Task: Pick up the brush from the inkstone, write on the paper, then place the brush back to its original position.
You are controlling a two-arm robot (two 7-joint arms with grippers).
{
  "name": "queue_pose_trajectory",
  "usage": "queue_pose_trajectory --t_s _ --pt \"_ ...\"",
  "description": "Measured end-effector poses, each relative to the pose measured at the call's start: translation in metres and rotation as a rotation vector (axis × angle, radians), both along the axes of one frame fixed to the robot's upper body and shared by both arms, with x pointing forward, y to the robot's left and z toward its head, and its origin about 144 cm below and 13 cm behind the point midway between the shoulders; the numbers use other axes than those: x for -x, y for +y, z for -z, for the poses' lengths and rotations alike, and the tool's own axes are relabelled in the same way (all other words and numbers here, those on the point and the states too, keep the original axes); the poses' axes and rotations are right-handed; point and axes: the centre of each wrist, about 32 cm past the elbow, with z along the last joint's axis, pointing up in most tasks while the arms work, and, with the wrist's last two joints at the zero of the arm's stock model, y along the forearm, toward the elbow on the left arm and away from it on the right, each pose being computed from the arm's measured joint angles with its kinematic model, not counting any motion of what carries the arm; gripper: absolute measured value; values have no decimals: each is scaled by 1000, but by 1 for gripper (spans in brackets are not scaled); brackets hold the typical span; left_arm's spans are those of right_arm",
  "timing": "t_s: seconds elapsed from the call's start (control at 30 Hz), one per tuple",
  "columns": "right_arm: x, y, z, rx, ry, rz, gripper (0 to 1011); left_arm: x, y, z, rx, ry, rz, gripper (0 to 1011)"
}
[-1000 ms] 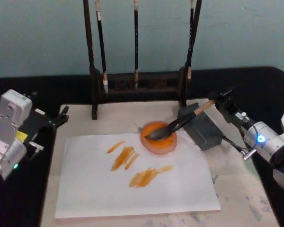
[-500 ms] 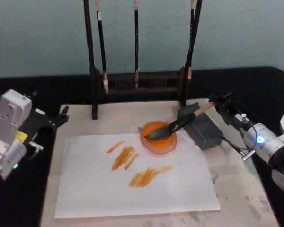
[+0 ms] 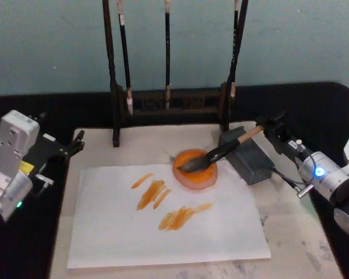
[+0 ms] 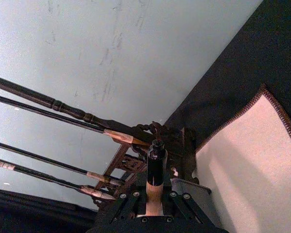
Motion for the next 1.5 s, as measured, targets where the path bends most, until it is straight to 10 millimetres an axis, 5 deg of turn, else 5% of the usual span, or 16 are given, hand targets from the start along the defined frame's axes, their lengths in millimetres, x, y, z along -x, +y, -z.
queue_pose_trajectory --t_s 0.37,1.17,1.5 --pt "0 0 0 0 0 1 179 0 0 0 0 0 0 1001" --pt "7 3 -7 27 -9 19 947 0 0 0 0 0 0 1001" --pt "26 8 -21 55 -5 70 1000 0 0 0 0 0 0 1001"
